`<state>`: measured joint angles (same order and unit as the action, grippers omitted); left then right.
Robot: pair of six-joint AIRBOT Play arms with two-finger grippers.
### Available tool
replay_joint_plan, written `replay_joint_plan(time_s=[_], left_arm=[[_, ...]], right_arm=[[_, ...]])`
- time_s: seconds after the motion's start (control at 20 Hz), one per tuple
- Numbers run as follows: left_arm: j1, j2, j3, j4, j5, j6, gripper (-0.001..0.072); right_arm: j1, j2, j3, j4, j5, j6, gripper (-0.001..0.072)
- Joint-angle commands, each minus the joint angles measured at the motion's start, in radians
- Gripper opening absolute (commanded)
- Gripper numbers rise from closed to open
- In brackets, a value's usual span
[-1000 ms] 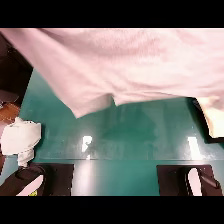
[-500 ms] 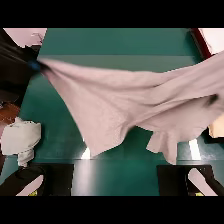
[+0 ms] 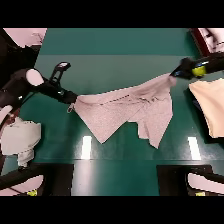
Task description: Fold the shirts.
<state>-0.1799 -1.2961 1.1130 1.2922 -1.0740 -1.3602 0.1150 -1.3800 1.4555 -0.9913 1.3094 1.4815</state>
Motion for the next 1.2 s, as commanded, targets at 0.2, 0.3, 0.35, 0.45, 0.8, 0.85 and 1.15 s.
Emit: replay_joint_plan(time_s=[0.2, 0.3, 0.35, 0.45, 0.8, 0.85, 1.15], left_arm=[[0.0, -0.099, 0.209, 0.217, 0.01, -0.007, 0.0043], [0.0, -0.095, 0.269, 0.231, -0.018, -0.021, 0.0043], [0.0, -0.095, 0.283, 0.229, -0.016, -0.022, 0.0043], [0.0, -0.103, 0.285, 0.202, 0.004, -0.036, 0.0696], [0.069, -0.084, 0.275, 0.26, -0.15, -0.194, 0.0661], [0.09, -0.064, 0.241, 0.214, -0.181, -0.196, 0.0661], [0.103, 0.253, -0.321, -0.067, -0.059, -0.211, 0.0662]], right_arm=[[0.05, -0.117, -0.047, -0.03, -0.131, 0.002, 0.0009], [0.024, -0.1, -0.047, -0.03, -0.132, 0.002, 0.0009], [0.012, -0.09, -0.047, -0.03, -0.132, 0.002, 0.0009], [-0.005, -0.072, -0.047, -0.03, -0.124, 0.002, 0.0009], [-0.007, -0.041, -0.047, -0.031, -0.1, -0.005, 0.0009], [-0.007, -0.041, -0.047, -0.031, -0.097, -0.014, 0.0009], [-0.007, -0.041, -0.047, -0.03, -0.083, -0.027, 0.0009]])
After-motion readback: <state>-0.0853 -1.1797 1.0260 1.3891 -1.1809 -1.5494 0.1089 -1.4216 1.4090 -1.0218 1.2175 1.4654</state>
